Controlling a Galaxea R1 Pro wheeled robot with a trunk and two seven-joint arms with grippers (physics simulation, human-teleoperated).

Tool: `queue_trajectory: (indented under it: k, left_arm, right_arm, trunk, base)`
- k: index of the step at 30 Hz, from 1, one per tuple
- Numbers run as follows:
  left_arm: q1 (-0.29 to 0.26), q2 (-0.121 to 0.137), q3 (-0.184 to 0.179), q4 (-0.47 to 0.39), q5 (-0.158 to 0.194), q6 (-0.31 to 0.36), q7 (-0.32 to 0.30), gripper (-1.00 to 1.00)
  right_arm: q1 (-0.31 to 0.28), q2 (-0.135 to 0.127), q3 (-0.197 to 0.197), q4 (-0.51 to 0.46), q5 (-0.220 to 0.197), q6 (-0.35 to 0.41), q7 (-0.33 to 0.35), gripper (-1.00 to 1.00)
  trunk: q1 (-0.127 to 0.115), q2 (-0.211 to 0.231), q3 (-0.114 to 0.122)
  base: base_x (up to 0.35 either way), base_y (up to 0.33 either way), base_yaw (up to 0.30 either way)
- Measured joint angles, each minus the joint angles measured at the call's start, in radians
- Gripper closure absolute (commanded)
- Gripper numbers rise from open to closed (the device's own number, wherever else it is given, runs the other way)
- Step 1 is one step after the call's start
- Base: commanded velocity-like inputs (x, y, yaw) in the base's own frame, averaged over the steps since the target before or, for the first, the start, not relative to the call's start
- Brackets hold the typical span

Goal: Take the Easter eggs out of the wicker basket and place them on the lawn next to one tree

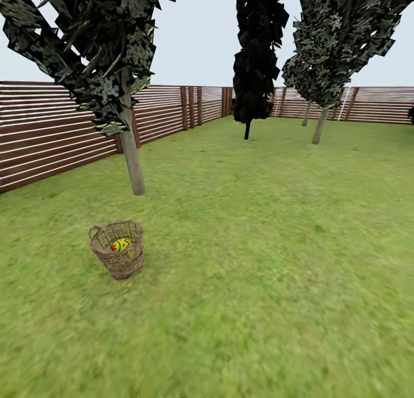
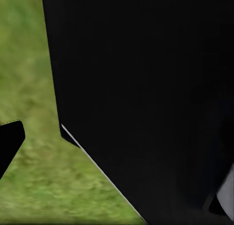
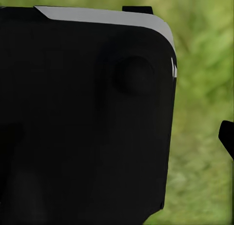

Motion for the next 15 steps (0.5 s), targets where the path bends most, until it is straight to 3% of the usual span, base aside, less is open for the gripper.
queue_trajectory:
  k: [15]
  left_arm:
    - [0.000,0.000,0.000,0.000,0.000,0.000,0.000,-1.00]
  right_arm:
    - [0.000,0.000,0.000,0.000,0.000,-0.002,0.000,-1.00]
  trunk:
    - [0.000,0.000,-0.018]
  base:
    - [0.000,0.000,0.204]
